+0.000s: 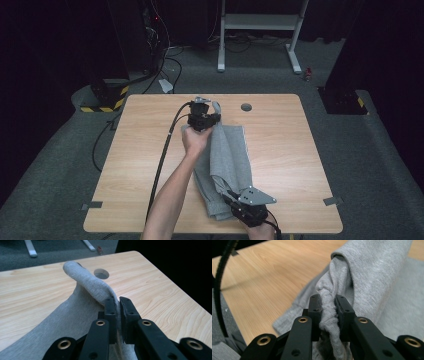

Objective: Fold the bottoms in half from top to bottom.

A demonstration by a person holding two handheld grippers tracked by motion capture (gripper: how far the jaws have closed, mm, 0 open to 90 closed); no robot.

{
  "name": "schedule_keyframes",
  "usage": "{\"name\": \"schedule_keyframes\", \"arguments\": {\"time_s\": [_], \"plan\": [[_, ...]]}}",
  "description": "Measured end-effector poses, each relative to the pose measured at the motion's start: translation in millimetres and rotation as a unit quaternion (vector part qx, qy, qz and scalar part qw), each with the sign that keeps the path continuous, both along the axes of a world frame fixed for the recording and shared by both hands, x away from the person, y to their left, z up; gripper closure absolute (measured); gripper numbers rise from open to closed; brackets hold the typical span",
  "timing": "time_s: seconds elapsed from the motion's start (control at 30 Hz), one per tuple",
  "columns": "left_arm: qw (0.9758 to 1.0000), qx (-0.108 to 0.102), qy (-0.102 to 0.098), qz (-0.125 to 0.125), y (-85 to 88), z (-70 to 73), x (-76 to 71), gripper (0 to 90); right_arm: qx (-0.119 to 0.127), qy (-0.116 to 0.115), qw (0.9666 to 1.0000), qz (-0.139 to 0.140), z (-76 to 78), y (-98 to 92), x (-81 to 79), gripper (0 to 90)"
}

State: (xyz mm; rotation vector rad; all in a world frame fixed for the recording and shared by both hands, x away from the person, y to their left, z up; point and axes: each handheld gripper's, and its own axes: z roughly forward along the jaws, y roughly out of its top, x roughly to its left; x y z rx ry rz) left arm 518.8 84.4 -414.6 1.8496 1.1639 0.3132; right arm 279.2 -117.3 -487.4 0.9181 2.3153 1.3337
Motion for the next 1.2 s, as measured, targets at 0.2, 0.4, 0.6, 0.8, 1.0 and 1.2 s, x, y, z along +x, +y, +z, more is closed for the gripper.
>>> {"name": "schedule_keyframes", "arguments": {"time_s": [0.2,0.4,0.6,0.8,1.0,1.2], "plan": [[0.9998,0.001,0.016,-0.007,-9.1,-27.9,1.7,83.2,-0.020,0.023,0.9995,-0.007,-14.2,-4.9,2.6,75.9],[0.9991,-0.007,0.040,-0.013,-10.3,-49.7,0.0,75.7,-0.024,0.037,0.9990,-0.004,-16.3,-6.5,6.2,70.0],[0.9987,0.000,0.049,-0.010,-11.8,-54.0,-5.4,50.3,-0.023,0.041,0.9988,0.012,-8.8,-4.2,7.1,55.0],[0.9994,0.008,0.030,-0.012,4.5,-45.9,-28.7,40.8,0.013,0.036,0.9989,0.026,8.8,-10.7,9.6,43.6],[0.9995,0.025,0.010,-0.019,18.3,-40.9,-60.6,38.8,0.017,0.019,0.9994,0.023,20.7,-20.4,19.0,47.5],[0.9990,0.027,0.007,-0.034,28.9,-46.4,-105.7,37.7,0.002,0.047,0.9989,-0.010,3.0,-36.9,36.3,63.1]]}}
